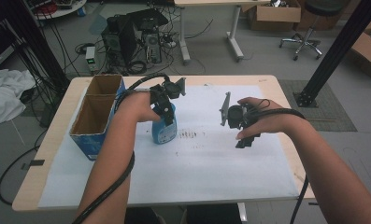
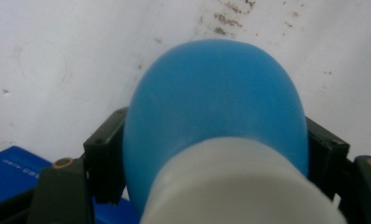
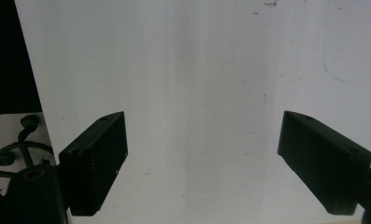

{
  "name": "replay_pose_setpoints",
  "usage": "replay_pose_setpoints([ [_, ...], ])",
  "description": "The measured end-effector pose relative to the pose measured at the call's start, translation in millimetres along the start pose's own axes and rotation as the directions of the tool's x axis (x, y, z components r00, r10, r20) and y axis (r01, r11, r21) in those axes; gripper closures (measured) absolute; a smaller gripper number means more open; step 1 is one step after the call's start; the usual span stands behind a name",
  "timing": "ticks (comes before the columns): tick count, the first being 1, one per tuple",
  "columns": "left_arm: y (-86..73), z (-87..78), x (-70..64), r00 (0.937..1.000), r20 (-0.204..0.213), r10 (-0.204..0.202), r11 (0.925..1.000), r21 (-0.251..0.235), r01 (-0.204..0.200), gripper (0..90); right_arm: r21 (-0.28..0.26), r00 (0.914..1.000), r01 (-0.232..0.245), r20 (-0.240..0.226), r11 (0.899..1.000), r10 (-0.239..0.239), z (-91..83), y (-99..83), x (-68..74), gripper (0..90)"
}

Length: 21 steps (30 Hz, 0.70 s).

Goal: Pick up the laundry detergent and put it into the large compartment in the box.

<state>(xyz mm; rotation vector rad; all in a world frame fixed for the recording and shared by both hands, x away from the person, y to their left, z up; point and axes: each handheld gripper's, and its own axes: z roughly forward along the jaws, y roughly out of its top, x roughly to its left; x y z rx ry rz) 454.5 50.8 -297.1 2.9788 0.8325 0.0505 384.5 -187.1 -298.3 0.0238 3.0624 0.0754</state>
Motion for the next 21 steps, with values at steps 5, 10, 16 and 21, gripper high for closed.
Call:
replay_pose_setpoints([
  [5,-0.8,-0.5,-0.8,0.9999,-0.012,-0.005,1.0000,-0.007,0.005,31.3,0.001,1.0000,-0.001,-0.003,1.000,0.001,1.2,-0.1,-0.1,16.0],
  [10,-1.0,-0.7,-1.3,0.9998,-0.018,-0.007,0.9999,-0.009,0.007,32.5,0.001,1.0000,-0.007,-0.003,1.000,0.007,1.0,-1.6,-0.1,16.0],
  [16,-0.4,-0.2,-1.6,0.9991,-0.042,-0.006,1.0000,-0.005,0.006,36.4,0.000,1.0000,-0.007,-0.002,1.000,0.007,0.9,-2.3,0.2,16.0],
  [21,-0.5,0.0,-1.2,0.9993,-0.036,-0.013,0.9999,-0.009,0.013,37.4,-0.001,1.0000,-0.009,-0.003,1.000,0.009,1.4,-2.2,-0.1,16.0],
])
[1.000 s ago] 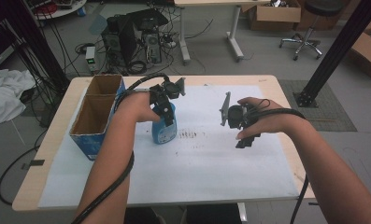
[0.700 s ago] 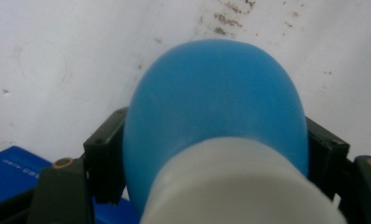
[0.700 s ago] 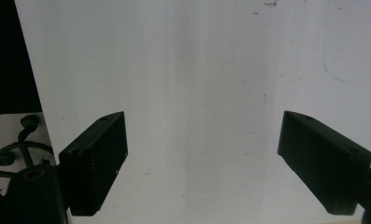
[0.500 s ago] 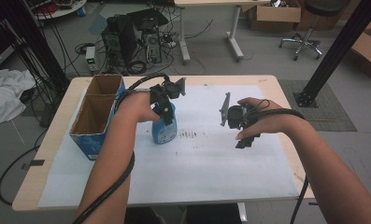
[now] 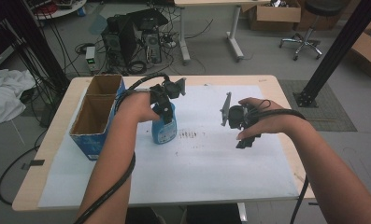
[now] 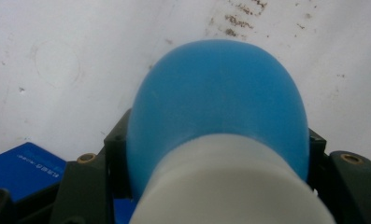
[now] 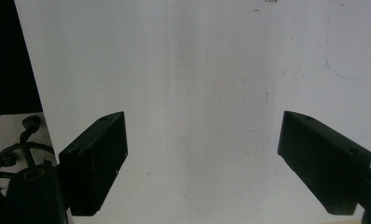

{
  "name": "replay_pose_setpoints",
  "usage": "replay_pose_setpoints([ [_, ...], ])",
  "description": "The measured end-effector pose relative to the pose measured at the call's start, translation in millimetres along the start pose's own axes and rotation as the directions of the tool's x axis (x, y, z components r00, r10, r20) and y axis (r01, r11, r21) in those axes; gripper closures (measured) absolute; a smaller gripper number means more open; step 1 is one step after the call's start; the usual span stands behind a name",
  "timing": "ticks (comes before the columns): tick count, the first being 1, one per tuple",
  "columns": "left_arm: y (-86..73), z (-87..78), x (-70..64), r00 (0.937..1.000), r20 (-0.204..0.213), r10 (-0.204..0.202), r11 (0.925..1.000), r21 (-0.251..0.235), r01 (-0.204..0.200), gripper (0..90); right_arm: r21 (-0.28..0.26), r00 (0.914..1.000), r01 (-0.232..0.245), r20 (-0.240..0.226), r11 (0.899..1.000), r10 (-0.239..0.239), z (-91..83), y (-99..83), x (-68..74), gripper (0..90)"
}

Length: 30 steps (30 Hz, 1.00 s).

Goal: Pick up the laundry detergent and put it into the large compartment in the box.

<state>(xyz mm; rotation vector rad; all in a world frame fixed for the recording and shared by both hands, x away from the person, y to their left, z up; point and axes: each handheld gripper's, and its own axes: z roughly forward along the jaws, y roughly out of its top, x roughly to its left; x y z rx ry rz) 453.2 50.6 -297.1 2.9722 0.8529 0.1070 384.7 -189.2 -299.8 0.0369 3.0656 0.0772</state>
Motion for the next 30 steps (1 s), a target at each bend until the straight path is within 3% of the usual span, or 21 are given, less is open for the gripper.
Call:
replay_pose_setpoints([
  [21,-3.1,-1.1,1.8,0.9990,0.022,-0.038,0.9991,-0.015,0.039,39.8,-0.002,1.0000,0.003,-0.003,1.000,-0.003,3.1,3.3,1.0,16.0],
  [25,-4.7,-9.5,2.2,0.9981,0.034,-0.052,0.9979,-0.036,0.053,39.7,-0.006,1.0000,0.002,0.000,1.000,-0.002,2.0,2.4,1.0,16.0],
  [30,-4.7,-23.6,-0.7,0.9979,0.013,-0.063,0.9973,-0.037,0.064,39.7,-0.011,1.0000,-0.002,0.003,1.000,0.002,-0.6,1.5,2.1,16.0],
])
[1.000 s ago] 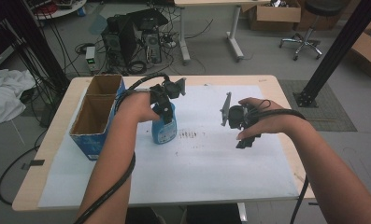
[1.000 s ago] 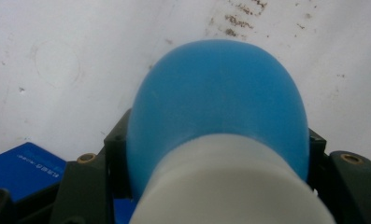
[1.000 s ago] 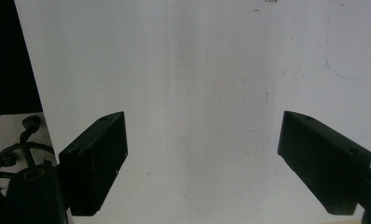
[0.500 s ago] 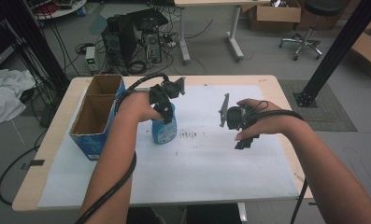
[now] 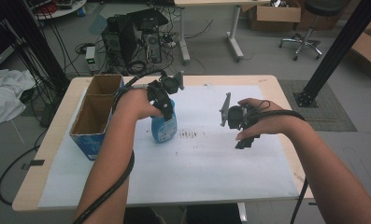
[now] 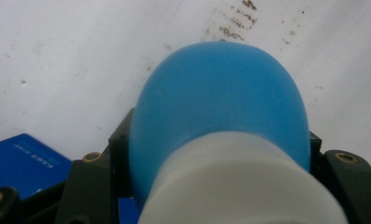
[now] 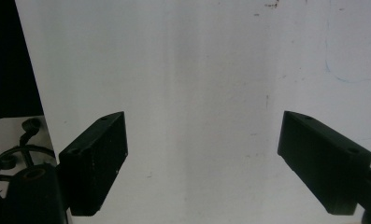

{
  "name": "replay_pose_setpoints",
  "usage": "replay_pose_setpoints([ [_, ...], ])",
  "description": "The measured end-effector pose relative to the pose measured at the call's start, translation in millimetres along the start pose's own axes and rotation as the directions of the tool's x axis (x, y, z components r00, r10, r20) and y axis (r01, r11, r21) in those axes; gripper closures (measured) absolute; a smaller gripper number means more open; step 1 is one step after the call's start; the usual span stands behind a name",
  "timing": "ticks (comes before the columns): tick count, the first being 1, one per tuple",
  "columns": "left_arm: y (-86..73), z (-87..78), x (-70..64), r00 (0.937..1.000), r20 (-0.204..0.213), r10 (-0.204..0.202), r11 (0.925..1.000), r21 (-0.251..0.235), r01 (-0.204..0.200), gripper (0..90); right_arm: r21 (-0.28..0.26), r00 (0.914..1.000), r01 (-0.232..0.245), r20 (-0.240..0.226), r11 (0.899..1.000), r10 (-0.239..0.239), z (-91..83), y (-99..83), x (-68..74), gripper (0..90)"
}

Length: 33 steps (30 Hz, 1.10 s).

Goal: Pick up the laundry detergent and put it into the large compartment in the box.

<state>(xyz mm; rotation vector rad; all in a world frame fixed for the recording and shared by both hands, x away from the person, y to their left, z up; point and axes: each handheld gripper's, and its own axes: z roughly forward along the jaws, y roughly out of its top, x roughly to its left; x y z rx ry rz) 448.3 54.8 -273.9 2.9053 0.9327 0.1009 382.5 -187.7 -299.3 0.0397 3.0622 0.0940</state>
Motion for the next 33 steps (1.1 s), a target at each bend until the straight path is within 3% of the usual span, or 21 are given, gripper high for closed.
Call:
replay_pose_setpoints([
  [10,-8.1,-42.3,-5.1,0.9977,-0.007,-0.068,0.9977,-0.001,0.068,39.7,-0.004,1.0000,0.000,0.005,1.000,0.000,-2.9,-2.7,2.4,16.0],
  [14,-12.6,-63.1,-7.2,0.9946,-0.015,-0.103,0.9947,0.006,0.103,39.6,-0.004,1.0000,-0.002,0.005,1.000,0.002,-3.8,-3.0,2.2,16.0],
  [21,-22.4,-87.1,-7.1,0.9873,0.007,-0.159,0.9865,0.042,0.158,39.6,-0.008,0.9999,-0.001,0.014,1.000,0.001,-5.9,-3.5,2.8,16.0],
  [27,-30.7,-101.5,-3.3,0.9711,0.005,-0.239,0.9704,0.040,0.238,39.6,-0.010,0.9997,0.013,0.019,1.000,-0.013,-7.7,-0.7,6.7,16.0],
  [33,-41.6,-117.3,2.9,0.9452,0.021,-0.326,0.9452,0.029,0.325,39.6,-0.008,0.9997,0.011,0.020,1.000,-0.011,-6.7,-0.8,5.8,16.0],
])
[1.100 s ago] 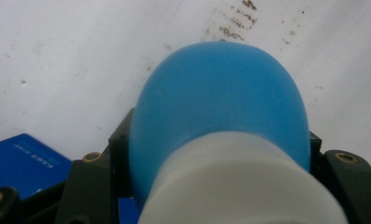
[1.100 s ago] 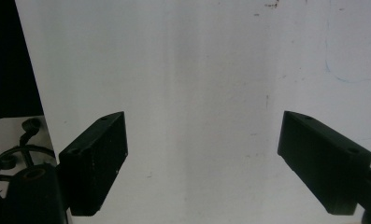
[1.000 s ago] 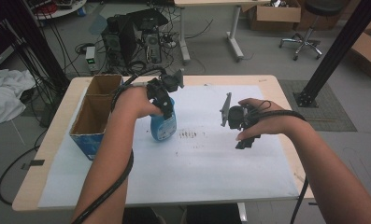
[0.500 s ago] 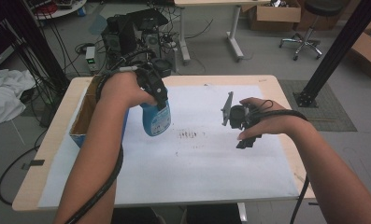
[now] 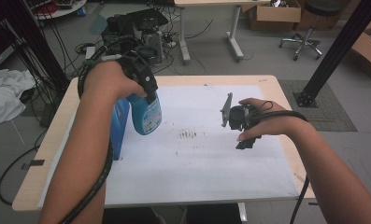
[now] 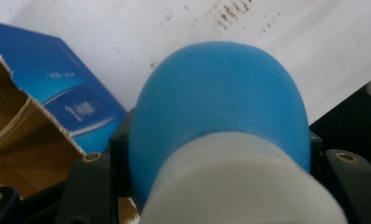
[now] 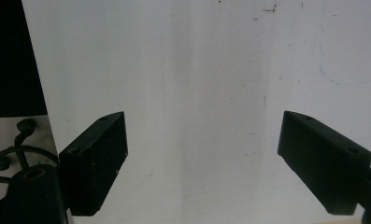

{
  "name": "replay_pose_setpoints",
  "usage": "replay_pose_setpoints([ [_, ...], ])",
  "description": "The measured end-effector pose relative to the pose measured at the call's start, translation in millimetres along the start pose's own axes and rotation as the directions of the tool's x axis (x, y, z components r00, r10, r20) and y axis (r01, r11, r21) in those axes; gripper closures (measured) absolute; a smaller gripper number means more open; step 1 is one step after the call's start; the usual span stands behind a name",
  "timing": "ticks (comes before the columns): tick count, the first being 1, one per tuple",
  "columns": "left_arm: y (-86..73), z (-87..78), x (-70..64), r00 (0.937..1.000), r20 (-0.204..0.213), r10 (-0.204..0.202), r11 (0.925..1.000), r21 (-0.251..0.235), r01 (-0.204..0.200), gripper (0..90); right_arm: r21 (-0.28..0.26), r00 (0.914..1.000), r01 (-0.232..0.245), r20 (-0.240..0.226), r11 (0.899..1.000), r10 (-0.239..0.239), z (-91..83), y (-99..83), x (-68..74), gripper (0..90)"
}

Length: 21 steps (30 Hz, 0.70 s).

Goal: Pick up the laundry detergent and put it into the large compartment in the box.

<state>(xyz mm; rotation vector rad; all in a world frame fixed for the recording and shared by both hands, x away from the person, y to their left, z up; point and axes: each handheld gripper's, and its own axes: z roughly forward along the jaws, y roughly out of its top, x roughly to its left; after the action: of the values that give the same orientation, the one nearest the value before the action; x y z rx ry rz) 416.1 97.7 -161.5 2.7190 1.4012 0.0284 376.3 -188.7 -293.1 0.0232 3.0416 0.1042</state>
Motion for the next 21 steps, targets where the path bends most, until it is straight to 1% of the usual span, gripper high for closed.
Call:
replay_pose_setpoints([
  [2,-2.5,-6.5,3.3,0.9996,-0.004,-0.030,0.9996,-0.001,0.030,39.6,-0.002,1.0000,-0.001,0.000,1.000,0.001,0.0,-0.5,-0.7,16.0],
  [4,-4.5,-12.5,6.0,0.9990,-0.016,-0.043,0.9991,0.000,0.043,39.6,-0.005,1.0000,-0.001,0.000,1.000,0.001,-0.4,-0.6,-1.0,16.0],
  [5,-6.4,-18.6,8.9,0.9978,-0.028,-0.060,0.9982,0.005,0.061,39.6,-0.004,1.0000,-0.001,0.000,1.000,0.001,-0.7,-0.5,-1.0,16.0],
  [7,-8.0,-22.5,10.5,0.9965,-0.032,-0.077,0.9970,0.004,0.077,39.5,-0.007,1.0000,0.001,0.000,1.000,-0.001,-1.4,-0.4,-0.7,16.0],
  [10,-12.4,-31.5,15.8,0.9936,-0.044,-0.104,0.9946,0.001,0.104,39.5,-0.008,1.0000,0.001,0.001,1.000,-0.001,-1.9,-0.2,-0.4,16.0],
  [12,-15.4,-37.0,19.3,0.9916,-0.045,-0.121,0.9926,-0.003,0.121,39.5,-0.010,1.0000,0.002,0.002,1.000,-0.002,-2.0,0.2,-0.3,16.0],
  [16,-21.4,-45.9,28.6,0.9848,-0.043,-0.168,0.9857,-0.015,0.168,39.6,-0.009,1.0000,0.006,0.001,1.000,-0.006,-1.1,1.8,-0.4,16.0],
  [18,-25.2,-50.6,34.4,0.9789,-0.049,-0.198,0.9800,-0.024,0.198,39.6,-0.011,1.0000,0.006,-0.001,1.000,-0.006,-0.6,2.7,-0.3,16.0],
  [20,-27.9,-54.1,38.7,0.9744,-0.051,-0.219,0.9757,-0.024,0.218,39.5,-0.006,1.0000,0.008,-0.002,1.000,-0.008,-0.1,3.4,-0.7,16.0],
  [21,-29.1,-55.3,40.2,0.9709,-0.051,-0.234,0.9720,-0.032,0.233,39.5,-0.006,1.0000,0.009,-0.002,1.000,-0.009,0.0,3.7,-1.2,16.0],
])
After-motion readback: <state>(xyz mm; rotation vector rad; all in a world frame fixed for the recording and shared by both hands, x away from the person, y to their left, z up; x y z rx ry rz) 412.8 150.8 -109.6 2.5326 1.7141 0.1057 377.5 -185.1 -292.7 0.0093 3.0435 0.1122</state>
